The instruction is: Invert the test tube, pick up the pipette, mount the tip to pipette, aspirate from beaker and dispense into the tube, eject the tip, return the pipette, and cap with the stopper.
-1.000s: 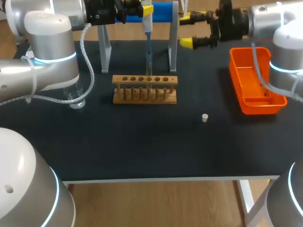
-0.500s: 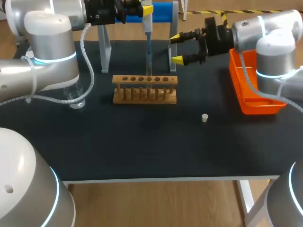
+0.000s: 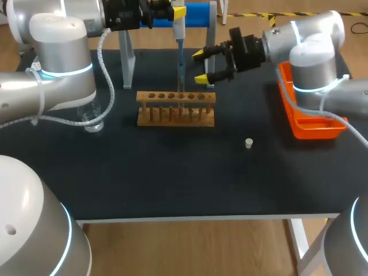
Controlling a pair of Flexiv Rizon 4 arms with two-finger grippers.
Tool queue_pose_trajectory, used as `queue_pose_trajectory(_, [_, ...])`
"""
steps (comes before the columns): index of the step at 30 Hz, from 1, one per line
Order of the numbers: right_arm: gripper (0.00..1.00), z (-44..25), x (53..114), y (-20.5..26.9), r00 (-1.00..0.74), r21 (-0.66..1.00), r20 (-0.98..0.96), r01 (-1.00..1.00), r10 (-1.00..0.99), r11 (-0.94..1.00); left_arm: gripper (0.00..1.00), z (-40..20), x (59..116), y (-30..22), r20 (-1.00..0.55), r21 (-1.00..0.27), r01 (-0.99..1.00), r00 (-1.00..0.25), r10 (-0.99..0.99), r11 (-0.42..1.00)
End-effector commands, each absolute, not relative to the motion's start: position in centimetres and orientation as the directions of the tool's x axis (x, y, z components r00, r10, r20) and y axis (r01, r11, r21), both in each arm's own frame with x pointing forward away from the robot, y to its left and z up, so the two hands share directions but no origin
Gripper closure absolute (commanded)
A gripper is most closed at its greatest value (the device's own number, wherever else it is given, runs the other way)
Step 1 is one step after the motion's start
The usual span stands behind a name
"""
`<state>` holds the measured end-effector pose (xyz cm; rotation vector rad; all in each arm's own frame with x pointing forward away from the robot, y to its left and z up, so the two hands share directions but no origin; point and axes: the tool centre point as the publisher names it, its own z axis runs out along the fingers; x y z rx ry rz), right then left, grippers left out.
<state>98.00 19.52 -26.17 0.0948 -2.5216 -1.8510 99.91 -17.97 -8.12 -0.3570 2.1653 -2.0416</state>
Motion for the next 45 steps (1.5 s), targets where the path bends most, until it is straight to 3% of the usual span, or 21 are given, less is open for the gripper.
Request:
queue_pose_trajectory(1, [0.0, -27.0, 98.6, 21.0, -0.998, 0.948, -0.016, -0.037, -0.068, 0.316, 1.0, -8.1, 99.9, -18.0, 0.058, -0.996, -0.074, -0.961, -0.269, 0.049])
queue_pose_trajectory(18, [0.0, -29.1, 98.7, 24.3, -0.999, 0.93, -0.001, -0.019, -0.048, 0.367, 1.0, -8.1, 99.9, -18.0, 0.058, -0.996, -0.074, -0.961, -0.269, 0.049])
queue_pose_trajectory(45, [0.0, -31.0, 98.2, 25.4, -0.997, 0.889, -0.064, -0.039, 0.039, 0.456, 1.0, -8.1, 99.9, -18.0, 0.058, -0.996, -0.074, -0.961, -0.269, 0.049])
